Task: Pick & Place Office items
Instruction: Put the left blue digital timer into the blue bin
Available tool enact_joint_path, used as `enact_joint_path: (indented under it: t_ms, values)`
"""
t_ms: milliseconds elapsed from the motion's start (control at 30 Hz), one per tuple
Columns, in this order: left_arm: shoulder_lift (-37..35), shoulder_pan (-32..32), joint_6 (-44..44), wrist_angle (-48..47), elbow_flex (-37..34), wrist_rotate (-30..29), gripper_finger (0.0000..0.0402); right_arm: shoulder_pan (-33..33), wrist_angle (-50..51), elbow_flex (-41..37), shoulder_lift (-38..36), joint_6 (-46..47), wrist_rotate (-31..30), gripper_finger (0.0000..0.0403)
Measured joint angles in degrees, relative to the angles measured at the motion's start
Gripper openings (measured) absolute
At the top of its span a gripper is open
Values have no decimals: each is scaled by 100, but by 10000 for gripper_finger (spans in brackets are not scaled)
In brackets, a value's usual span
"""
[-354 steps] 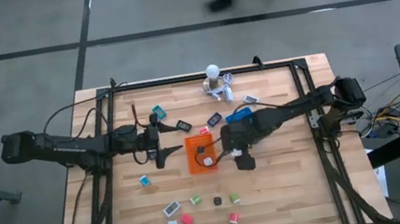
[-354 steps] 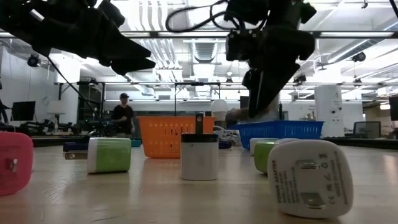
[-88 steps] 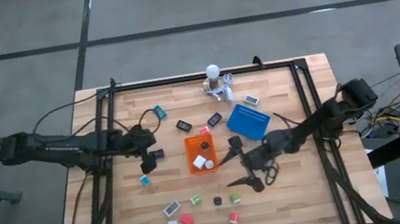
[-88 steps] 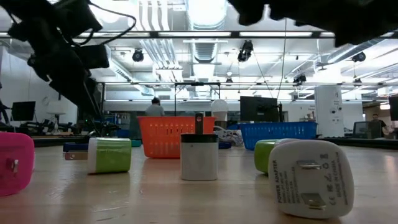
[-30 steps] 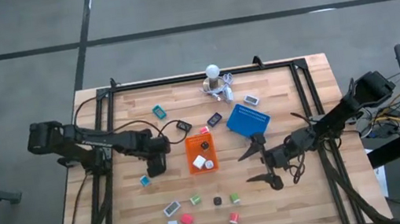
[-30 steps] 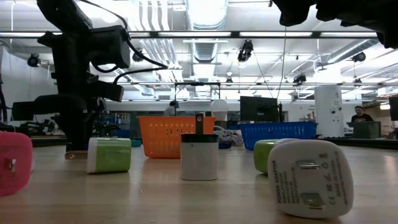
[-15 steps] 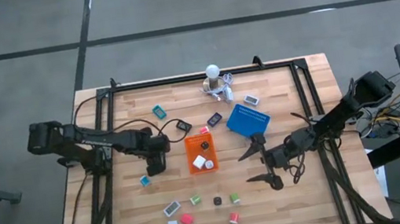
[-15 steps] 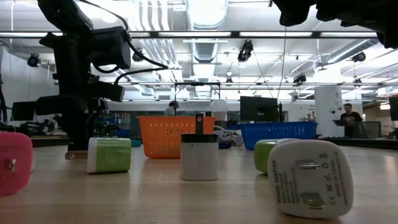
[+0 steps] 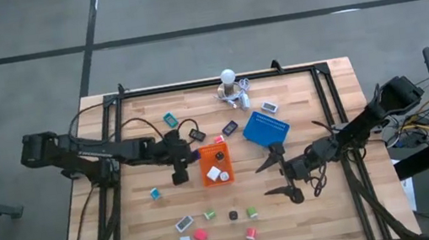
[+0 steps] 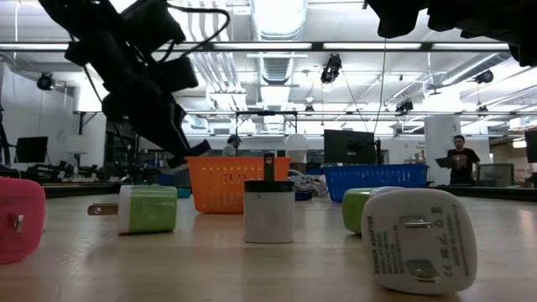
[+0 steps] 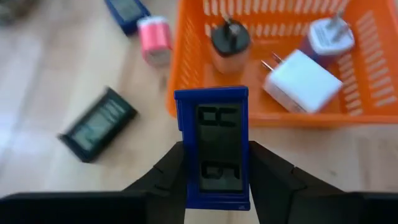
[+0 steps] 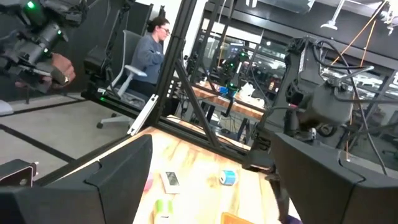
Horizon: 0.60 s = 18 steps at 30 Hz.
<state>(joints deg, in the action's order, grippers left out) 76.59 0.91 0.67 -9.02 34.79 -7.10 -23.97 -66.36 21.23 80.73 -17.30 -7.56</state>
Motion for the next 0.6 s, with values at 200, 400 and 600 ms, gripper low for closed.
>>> enact_joint_path:
  t_ms: [200,400,600]
  values:
    - [-227,10,-289,1727,-529,-189,127,0,-27,-4,0,-22,-2,326]
    - [-242,46,-593,4297,-1339,-20,127,0,-44,-4,0,-76,-4,326]
    - [-244,183,-535,5253,-1697,458,127,36,-66,-4,0,-163,-17,326]
